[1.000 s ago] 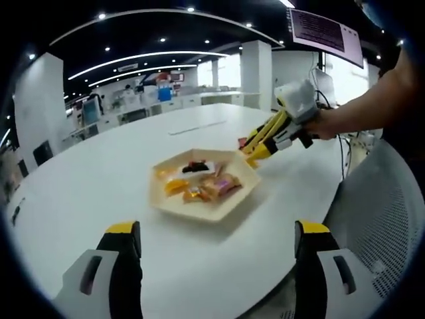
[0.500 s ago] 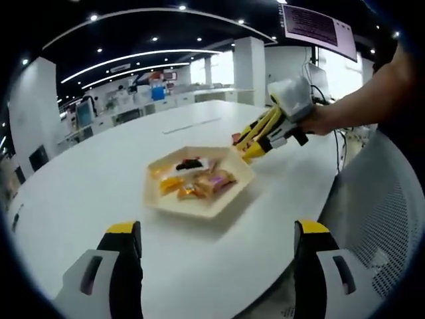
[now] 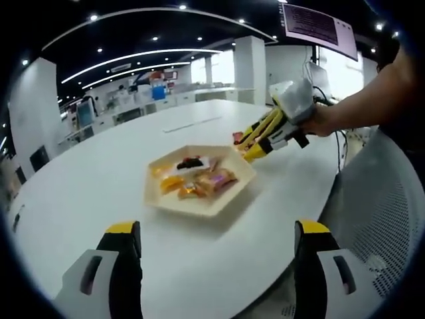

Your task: Place the target food into the container with the food tongs after gripping and lifting it, then release it inside without dropping or visibly crushing the food.

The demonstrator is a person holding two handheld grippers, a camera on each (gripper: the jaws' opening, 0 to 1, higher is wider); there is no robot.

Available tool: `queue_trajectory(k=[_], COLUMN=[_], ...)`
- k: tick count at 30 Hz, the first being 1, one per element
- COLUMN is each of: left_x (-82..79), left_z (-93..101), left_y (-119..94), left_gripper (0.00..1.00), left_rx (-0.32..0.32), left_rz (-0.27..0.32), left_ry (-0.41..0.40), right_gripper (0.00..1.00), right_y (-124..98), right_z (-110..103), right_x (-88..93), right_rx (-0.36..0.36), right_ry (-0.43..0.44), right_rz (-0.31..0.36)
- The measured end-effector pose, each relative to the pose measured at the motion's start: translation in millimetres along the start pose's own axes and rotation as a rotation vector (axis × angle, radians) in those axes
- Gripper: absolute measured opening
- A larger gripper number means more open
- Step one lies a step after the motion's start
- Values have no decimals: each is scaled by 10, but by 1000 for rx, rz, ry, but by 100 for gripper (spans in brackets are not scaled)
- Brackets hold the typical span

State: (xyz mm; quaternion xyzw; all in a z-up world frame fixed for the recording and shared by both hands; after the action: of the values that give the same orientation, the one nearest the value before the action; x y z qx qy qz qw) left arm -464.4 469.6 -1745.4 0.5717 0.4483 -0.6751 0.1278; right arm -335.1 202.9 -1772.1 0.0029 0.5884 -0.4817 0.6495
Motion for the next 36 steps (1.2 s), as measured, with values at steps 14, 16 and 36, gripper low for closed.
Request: queue_trajectory(k=[14, 16, 36], left_x=[4, 4, 38], left_z=[-18, -10, 14], left_y=[-6, -10, -9], left_gripper=[93, 93, 92], left_rx=[-12, -11, 6], left_rz=[6, 2, -23], left_ry=[-8, -12, 15], right_gripper=[15, 19, 28], right_y=[-339, -361, -55], right_z=[147, 162, 133], right_x=[27, 61, 72], right_rx=[57, 68, 168], right_ry=[302, 283, 440], right_rz=[19, 10, -10])
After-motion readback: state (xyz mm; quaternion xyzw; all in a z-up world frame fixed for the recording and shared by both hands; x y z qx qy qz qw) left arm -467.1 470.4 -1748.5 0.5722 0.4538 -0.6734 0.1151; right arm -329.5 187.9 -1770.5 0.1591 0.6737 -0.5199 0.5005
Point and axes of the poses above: the point that each gripper's makers call its tool centre point, and the gripper's own axes: y roughly forward along the fingers, z roughly to its right, x roughly out of its underside, the point moved 8 cm from there along -y, roughly backward along the fingers, and after that the axes turned 3 degrees about z, right-handed, at the moved point
